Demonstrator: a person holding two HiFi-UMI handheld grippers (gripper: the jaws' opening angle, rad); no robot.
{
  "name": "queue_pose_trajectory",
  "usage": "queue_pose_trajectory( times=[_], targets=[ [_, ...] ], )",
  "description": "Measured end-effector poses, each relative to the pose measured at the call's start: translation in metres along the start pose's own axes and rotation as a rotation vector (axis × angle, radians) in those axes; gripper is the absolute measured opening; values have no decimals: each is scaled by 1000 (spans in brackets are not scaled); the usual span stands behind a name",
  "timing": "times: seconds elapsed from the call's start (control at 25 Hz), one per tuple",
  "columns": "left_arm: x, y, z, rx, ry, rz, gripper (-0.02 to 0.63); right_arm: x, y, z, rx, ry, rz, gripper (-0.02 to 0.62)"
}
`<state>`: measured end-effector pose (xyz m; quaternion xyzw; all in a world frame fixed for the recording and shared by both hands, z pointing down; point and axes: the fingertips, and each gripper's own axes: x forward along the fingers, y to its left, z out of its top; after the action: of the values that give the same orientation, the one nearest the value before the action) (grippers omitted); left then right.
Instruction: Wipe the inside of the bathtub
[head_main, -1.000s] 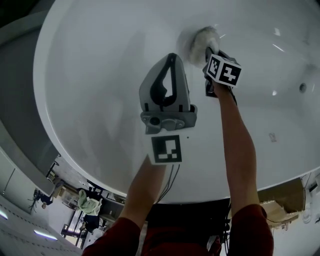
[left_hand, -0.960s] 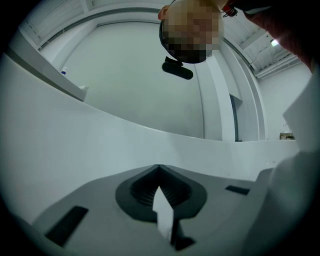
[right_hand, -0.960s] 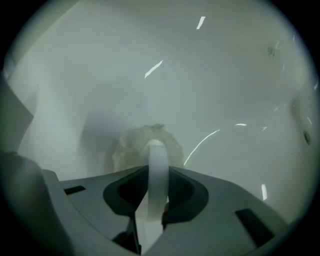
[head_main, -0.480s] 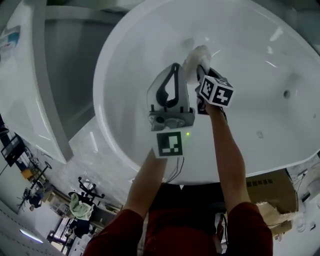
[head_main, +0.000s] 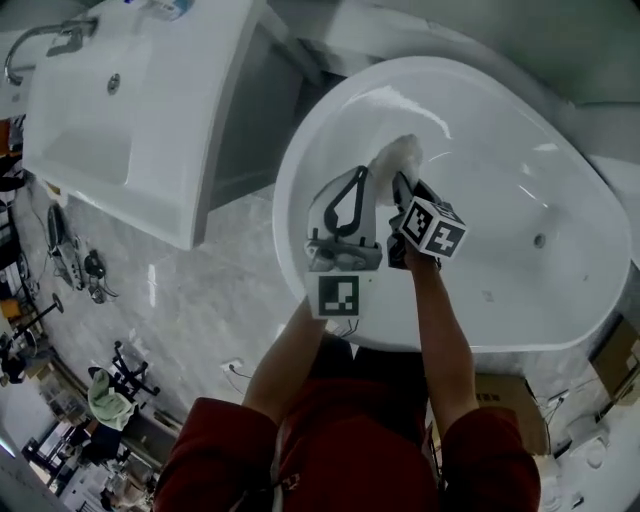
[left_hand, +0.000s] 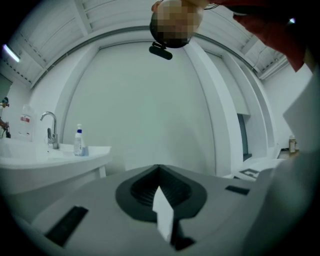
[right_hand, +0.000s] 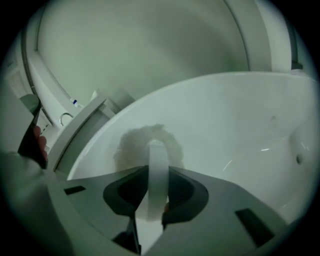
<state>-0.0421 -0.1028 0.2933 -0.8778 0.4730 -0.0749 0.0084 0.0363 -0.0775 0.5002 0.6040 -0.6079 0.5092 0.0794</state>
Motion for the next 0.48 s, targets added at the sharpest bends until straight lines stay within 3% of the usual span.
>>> queue_pose_trajectory(
  times=[0.28, 0.48],
  targets=[
    [-62, 66, 60, 71, -36, 76, 14, -43, 115, 18, -53, -9, 98, 101],
    [-98, 106, 76, 73, -36, 132, 14, -51, 173, 9, -105, 0, 119, 101]
  ],
)
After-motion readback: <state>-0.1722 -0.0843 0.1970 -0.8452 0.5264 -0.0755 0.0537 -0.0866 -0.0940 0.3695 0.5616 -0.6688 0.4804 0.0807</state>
